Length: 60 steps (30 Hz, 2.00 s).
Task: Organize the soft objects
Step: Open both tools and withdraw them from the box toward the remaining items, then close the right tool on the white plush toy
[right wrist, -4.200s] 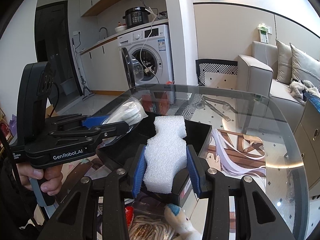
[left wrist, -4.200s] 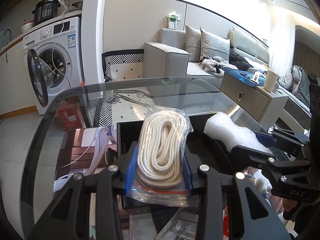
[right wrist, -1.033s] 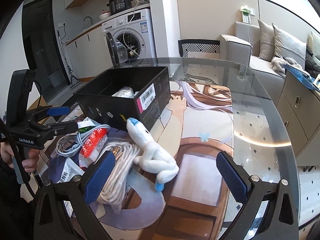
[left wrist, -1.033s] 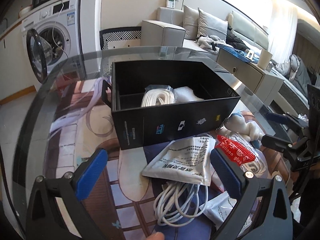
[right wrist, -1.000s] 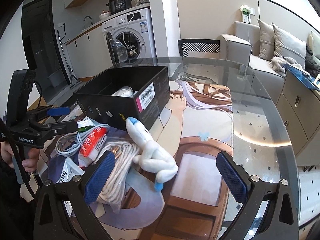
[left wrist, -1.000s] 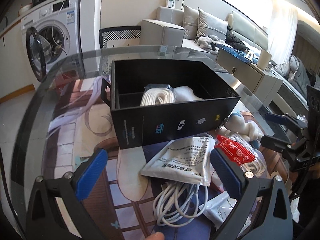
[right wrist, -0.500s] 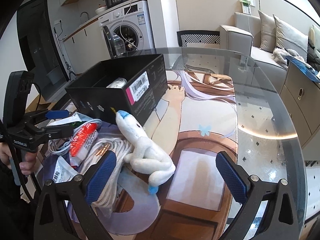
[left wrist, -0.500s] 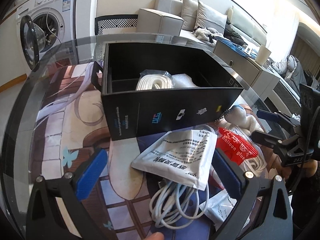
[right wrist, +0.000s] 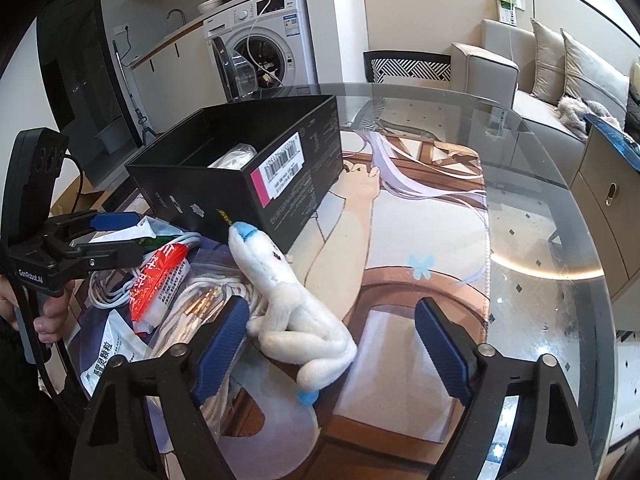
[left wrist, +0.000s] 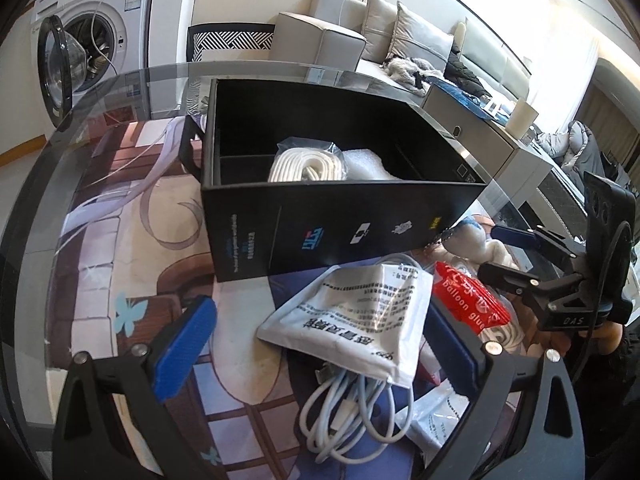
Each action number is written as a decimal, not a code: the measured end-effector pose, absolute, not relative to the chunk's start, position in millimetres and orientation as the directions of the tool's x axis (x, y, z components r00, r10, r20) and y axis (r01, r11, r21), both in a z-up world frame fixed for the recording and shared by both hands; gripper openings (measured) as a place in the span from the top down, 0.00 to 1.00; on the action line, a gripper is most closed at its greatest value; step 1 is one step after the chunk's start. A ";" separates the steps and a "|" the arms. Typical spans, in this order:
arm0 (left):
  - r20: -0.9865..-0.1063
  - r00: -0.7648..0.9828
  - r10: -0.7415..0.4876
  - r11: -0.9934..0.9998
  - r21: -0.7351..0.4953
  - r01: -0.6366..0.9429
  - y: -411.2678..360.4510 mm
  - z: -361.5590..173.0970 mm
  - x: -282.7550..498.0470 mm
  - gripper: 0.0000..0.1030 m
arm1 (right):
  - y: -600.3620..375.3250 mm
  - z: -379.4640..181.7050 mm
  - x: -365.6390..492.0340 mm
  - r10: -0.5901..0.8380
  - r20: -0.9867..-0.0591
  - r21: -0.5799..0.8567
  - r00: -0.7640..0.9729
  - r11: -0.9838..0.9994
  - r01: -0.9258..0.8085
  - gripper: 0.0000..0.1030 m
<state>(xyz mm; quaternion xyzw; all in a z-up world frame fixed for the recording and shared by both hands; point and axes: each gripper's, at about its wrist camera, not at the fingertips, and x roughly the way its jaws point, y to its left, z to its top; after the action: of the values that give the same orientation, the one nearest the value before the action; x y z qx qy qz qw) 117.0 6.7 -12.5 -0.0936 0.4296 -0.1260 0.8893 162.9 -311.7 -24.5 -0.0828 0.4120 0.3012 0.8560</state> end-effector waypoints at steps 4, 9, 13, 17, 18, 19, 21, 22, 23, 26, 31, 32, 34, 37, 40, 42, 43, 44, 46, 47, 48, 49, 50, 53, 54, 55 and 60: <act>-0.738 0.602 -0.305 0.951 -0.273 0.147 7.9 -11.0 113.7 0.06 | -309.0 -25.0 162.4 0.457 -0.754 0.112 0.472 0.797 -0.593 0.23; -0.721 0.621 -0.309 0.949 -0.276 0.151 11.7 -2.8 106.2 0.07 | -309.1 -23.5 158.4 0.463 -0.753 0.112 0.468 0.790 -0.602 0.24; -0.711 0.630 -0.313 0.948 -0.275 0.161 13.9 0.8 103.2 0.07 | -308.8 -24.1 156.9 0.464 -0.756 0.111 0.462 0.786 -0.609 0.24; -0.713 0.618 -0.331 0.941 -0.295 0.163 15.1 -1.4 103.6 0.07 | -308.6 -25.2 157.0 0.470 -0.756 0.118 0.456 0.783 -0.610 0.25; -0.716 0.613 -0.334 0.940 -0.300 0.162 15.0 -2.5 104.0 0.07 | -308.5 -26.1 157.2 0.473 -0.755 0.122 0.454 0.782 -0.611 0.28; -0.716 0.609 -0.341 0.938 -0.307 0.164 14.9 -3.6 103.9 0.07 | -308.7 -26.8 157.6 0.478 -0.755 0.130 0.449 0.780 -0.612 0.29; -0.716 0.601 -0.354 0.933 -0.319 0.169 14.0 -6.4 106.0 0.08 | -309.1 -28.2 158.7 0.485 -0.755 0.143 0.441 0.778 -0.611 0.32; -0.717 0.597 -0.361 0.930 -0.327 0.170 13.8 -7.4 106.3 0.09 | -309.4 -28.3 159.2 0.488 -0.754 0.146 0.441 0.778 -0.612 0.33; -0.717 0.594 -0.363 0.929 -0.330 0.169 13.3 -8.0 106.4 0.10 | -309.8 -28.2 159.3 0.490 -0.753 0.148 0.440 0.777 -0.612 0.36; -0.718 0.593 -0.365 0.928 -0.330 0.171 12.5 -8.1 106.3 0.13 | -310.2 -28.0 157.7 0.502 -0.749 0.155 0.432 0.767 -0.623 0.49; -0.716 0.594 -0.366 0.928 -0.328 0.176 12.3 -5.4 105.7 0.15 | -310.9 -26.5 150.5 0.503 -0.738 0.137 0.450 0.764 -0.631 0.57; -0.716 0.594 -0.366 0.928 -0.329 0.176 12.6 -4.7 105.4 0.15 | -311.1 -25.7 148.8 0.503 -0.734 0.131 0.457 0.765 -0.631 0.58; -0.715 0.595 -0.367 0.928 -0.330 0.175 12.7 -4.2 104.8 0.15 | -312.0 -23.6 145.2 0.501 -0.726 0.118 0.471 0.765 -0.633 0.58; -0.710 0.598 -0.372 0.925 -0.338 0.175 14.8 -1.3 102.7 0.15 | -314.3 -20.4 141.7 0.504 -0.718 0.112 0.481 0.765 -0.634 0.58; -0.702 0.600 -0.384 0.919 -0.353 0.176 18.4 1.7 100.3 0.15 | -317.4 -17.4 136.3 0.503 -0.711 0.108 0.492 0.769 -0.630 0.58; -0.699 0.601 -0.387 0.917 -0.360 0.172 21.5 2.9 100.0 0.15 | -320.6 -16.1 132.8 0.505 -0.706 0.110 0.496 0.771 -0.628 0.58; -0.697 0.601 -0.390 0.915 -0.365 0.170 22.9 3.4 100.3 0.15 | -321.7 -15.0 131.8 0.505 -0.704 0.110 0.499 0.772 -0.626 0.58; -0.695 0.603 -0.392 0.914 -0.370 0.167 24.7 3.9 100.6 0.15 | -322.6 -14.4 131.2 0.505 -0.703 0.110 0.501 0.772 -0.626 0.58; -0.693 0.606 -0.391 0.913 -0.376 0.159 29.0 4.0 101.8 0.15 | -324.7 -12.7 129.3 0.507 -0.697 0.110 0.506 0.774 -0.624 0.58; -0.693 0.607 -0.389 0.913 -0.377 0.155 30.4 3.6 103.9 0.15 | -325.4 -11.8 128.6 0.508 -0.695 0.109 0.508 0.774 -0.624 0.59; -0.693 0.608 -0.387 0.913 -0.379 0.148 33.1 2.7 105.8 0.15 | -325.9 -11.1 128.2 0.509 -0.694 0.110 0.509 0.774 -0.624 0.59; -0.694 0.604 -0.393 0.910 -0.389 0.145 35.2 0.7 108.1 0.15 | -326.4 -10.6 127.3 0.510 -0.692 0.110 0.510 0.774 -0.624 0.59; -0.692 0.597 -0.405 0.904 -0.402 0.147 36.5 -0.7 110.2 0.15 | -326.6 -9.8 126.6 0.511 -0.691 0.109 0.512 0.773 -0.625 0.59; -0.693 0.570 -0.441 0.886 -0.438 0.152 35.9 -6.9 115.7 0.14 | -326.7 -9.2 124.4 0.512 -0.689 0.106 0.513 0.772 -0.627 0.59; -0.696 0.562 -0.448 0.884 -0.440 0.160 33.6 -8.6 116.5 0.14 | -326.6 -9.0 123.8 0.512 -0.689 0.107 0.514 0.772 -0.626 0.59; -0.698 0.558 -0.448 0.885 -0.435 0.166 30.8 -10.1 116.9 0.14 | -327.1 -8.9 123.9 0.512 -0.689 0.107 0.514 0.772 -0.626 0.59; -0.709 0.557 -0.434 0.897 -0.397 0.193 19.3 -10.6 116.1 0.15 | -329.2 -8.1 122.4 0.510 -0.687 0.104 0.518 0.774 -0.624 0.59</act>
<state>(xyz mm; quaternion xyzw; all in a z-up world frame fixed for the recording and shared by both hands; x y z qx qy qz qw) 116.1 19.3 -10.6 -0.1381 0.4351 -0.1798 0.8714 122.4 -329.2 -8.1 -0.0782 0.3662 0.3266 0.8678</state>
